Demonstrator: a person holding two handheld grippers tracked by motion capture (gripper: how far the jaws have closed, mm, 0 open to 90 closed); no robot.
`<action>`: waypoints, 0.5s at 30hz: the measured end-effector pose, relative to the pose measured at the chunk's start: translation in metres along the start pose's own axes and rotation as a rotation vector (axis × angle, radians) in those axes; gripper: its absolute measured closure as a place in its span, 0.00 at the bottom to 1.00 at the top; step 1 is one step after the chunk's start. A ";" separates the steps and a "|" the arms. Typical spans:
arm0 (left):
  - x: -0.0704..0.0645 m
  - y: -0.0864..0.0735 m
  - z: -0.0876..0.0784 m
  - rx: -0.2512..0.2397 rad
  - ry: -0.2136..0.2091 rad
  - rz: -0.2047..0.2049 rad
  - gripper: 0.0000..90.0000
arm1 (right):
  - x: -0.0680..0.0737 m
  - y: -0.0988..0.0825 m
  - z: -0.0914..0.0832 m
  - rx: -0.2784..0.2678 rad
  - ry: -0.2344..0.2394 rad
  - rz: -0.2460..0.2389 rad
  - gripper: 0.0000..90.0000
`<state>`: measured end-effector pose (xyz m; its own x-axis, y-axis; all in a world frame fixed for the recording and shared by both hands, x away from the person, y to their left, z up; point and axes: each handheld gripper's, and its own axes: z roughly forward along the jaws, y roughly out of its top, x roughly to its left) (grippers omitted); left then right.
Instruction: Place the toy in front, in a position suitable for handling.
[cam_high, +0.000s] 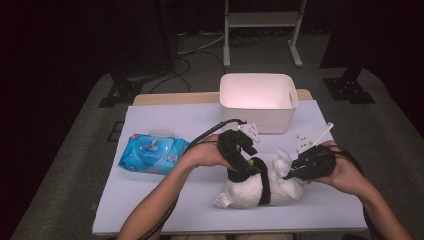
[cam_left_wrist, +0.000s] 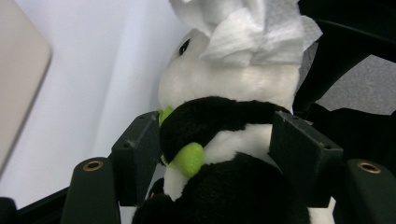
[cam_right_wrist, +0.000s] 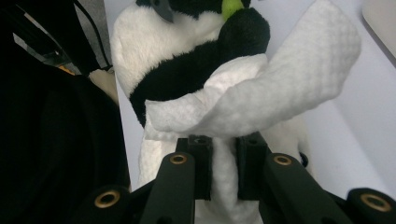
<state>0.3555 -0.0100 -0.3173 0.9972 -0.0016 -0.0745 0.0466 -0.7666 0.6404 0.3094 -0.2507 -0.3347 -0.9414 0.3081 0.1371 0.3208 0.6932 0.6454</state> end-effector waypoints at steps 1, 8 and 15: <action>0.002 0.000 0.002 -0.005 -0.015 -0.007 0.40 | 0.000 0.000 0.000 -0.003 0.001 0.001 0.88; 0.017 0.001 0.011 0.018 -0.054 -0.043 0.53 | 0.001 0.001 0.003 0.009 -0.002 -0.020 0.88; 0.026 -0.003 0.022 0.008 -0.120 -0.090 0.64 | 0.003 0.001 0.003 0.011 -0.005 -0.027 0.88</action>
<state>0.3802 -0.0216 -0.3382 0.9750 -0.0091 -0.2220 0.1342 -0.7723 0.6209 0.3074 -0.2472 -0.3362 -0.9492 0.2925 0.1164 0.2968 0.7084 0.6404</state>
